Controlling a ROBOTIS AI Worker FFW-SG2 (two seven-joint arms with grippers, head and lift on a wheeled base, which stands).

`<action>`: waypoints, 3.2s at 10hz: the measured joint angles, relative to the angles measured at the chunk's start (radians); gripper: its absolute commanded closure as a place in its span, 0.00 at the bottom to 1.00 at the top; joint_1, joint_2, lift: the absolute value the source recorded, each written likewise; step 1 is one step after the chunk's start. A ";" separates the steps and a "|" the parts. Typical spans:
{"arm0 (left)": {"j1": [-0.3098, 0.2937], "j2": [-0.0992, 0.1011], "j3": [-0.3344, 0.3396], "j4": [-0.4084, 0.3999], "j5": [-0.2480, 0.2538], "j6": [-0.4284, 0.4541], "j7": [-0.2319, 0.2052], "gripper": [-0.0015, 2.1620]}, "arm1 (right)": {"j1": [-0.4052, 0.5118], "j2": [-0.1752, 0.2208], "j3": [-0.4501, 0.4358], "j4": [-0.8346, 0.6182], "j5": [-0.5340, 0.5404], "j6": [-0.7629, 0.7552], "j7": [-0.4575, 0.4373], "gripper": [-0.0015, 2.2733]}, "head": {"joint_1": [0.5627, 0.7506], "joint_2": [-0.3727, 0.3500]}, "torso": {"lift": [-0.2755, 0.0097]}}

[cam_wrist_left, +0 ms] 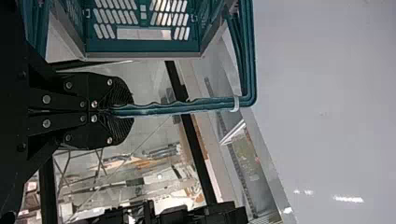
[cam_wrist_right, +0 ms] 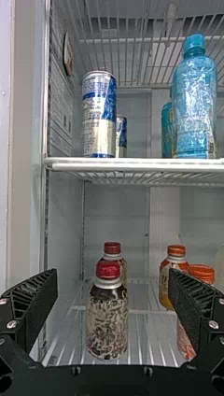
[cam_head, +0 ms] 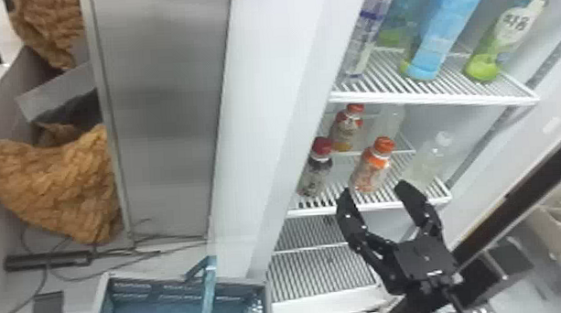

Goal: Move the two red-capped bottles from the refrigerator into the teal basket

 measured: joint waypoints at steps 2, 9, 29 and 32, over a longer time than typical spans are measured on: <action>0.002 0.000 0.000 0.000 0.000 0.001 0.000 0.54 | 0.000 0.000 0.000 0.001 0.000 0.000 0.000 0.06 | 0.70 0.03 | 0.18; 0.007 0.000 0.004 0.000 0.004 0.004 0.000 0.54 | -0.061 -0.003 -0.024 0.077 0.011 0.024 0.026 0.06 | 0.70 0.03 | 0.18; -0.020 0.005 -0.033 0.000 0.013 0.002 0.011 0.54 | -0.456 -0.006 -0.006 0.453 0.118 0.149 0.191 0.06 | 0.70 0.03 | 0.18; -0.020 0.006 -0.036 0.000 0.014 0.002 0.011 0.54 | -0.493 -0.002 0.025 0.499 0.135 0.149 0.190 0.06 | 0.70 0.03 | 0.18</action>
